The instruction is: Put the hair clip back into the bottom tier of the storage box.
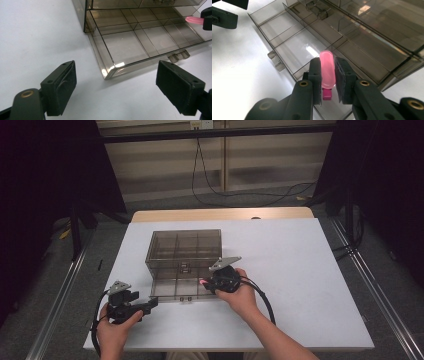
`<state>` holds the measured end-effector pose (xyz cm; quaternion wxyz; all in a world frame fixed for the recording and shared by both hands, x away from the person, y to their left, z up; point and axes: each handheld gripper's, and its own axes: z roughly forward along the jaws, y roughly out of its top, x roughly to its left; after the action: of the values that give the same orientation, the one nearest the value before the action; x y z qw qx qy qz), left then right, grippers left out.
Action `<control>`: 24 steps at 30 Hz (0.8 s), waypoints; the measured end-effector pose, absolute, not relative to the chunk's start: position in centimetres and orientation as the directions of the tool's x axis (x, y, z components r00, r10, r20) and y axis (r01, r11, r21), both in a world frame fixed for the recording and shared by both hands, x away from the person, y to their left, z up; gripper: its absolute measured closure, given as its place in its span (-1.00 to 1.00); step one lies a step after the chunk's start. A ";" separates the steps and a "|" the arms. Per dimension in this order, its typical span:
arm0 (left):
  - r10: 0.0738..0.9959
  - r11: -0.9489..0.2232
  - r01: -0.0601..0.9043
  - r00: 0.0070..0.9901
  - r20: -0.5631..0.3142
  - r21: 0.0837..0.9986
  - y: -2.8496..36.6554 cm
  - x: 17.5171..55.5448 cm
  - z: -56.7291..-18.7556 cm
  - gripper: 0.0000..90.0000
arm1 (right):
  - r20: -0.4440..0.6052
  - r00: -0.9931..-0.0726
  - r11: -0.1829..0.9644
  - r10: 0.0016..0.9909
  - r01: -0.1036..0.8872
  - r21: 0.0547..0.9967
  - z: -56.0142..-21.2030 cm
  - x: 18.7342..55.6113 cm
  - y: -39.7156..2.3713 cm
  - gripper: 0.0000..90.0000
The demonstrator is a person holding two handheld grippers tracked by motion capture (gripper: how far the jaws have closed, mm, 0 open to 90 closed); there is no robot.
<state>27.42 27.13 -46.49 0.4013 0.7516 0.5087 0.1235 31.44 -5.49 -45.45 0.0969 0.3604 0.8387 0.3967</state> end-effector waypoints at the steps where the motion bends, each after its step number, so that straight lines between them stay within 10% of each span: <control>1: 0.864 -0.160 0.666 0.452 -0.223 0.728 27.1 27.4 -46.5 -0.62 | 0.118 -0.722 0.430 0.682 0.526 0.733 -45.5 31.5 -5.5 0.69; 24: 0.863 -0.160 0.668 0.452 -0.225 0.727 27.2 27.4 -46.5 -0.62 | 0.136 -0.711 0.409 0.690 0.538 0.737 -45.2 31.5 -5.9 0.65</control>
<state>27.35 27.18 -46.48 0.4007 0.7518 0.5092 0.1218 31.47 -5.90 -45.16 0.0950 0.3684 0.8338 0.4001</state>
